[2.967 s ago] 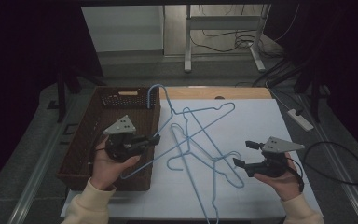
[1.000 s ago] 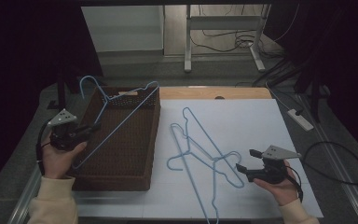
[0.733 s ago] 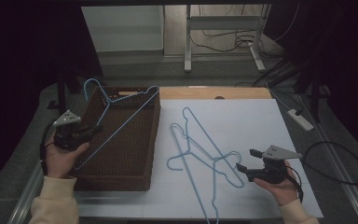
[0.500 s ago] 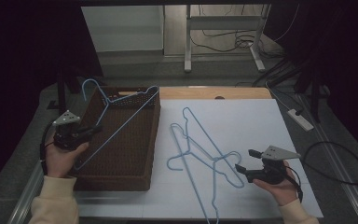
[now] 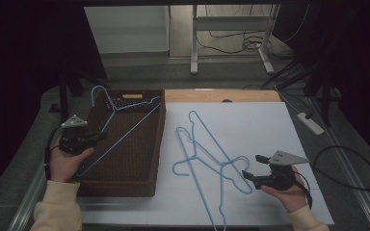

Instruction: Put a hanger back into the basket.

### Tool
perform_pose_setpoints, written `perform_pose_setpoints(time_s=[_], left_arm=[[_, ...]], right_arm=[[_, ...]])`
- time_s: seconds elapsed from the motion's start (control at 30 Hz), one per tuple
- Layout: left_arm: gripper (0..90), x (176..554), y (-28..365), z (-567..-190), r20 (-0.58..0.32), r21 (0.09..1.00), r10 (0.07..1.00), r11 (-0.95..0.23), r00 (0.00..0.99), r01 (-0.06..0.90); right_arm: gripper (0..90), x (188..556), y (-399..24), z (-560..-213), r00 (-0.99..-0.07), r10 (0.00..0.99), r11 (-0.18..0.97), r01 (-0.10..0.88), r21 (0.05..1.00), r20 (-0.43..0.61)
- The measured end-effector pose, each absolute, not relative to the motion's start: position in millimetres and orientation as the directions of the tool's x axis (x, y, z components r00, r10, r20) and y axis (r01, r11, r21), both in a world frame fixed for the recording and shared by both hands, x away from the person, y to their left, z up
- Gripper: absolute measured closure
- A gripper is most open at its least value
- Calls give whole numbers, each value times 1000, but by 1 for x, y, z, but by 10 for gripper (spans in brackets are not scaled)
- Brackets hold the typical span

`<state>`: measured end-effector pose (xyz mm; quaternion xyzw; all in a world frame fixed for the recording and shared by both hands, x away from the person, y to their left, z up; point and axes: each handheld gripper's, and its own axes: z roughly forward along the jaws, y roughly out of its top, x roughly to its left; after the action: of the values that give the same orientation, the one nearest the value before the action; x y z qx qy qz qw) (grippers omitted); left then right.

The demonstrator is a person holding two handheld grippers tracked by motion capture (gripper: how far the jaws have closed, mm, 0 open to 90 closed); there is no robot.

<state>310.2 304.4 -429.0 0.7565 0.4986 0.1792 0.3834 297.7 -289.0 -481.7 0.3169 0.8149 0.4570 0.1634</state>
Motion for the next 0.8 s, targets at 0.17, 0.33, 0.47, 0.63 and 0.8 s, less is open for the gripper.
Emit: perform_pose_setpoints(time_s=[0.17,0.33,0.47,0.63,0.8], left_arm=[[865,317,300,-434,-90,728,896,-238,434,643],[864,326,296,-440,-32,665,911,-287,410,689],[864,333,296,-446,-29,640,915,-291,402,711],[863,340,298,-452,-20,588,924,-298,382,752],[862,346,300,-455,12,542,925,-325,379,775]], right_arm=[[190,298,-288,-482,-749,662,385,365,848,22],[191,297,-288,-482,-750,661,384,363,849,22],[190,298,-288,-482,-750,661,379,365,850,27],[192,297,-287,-482,-751,660,380,362,851,25],[192,297,-287,-482,-753,658,385,362,849,23]])
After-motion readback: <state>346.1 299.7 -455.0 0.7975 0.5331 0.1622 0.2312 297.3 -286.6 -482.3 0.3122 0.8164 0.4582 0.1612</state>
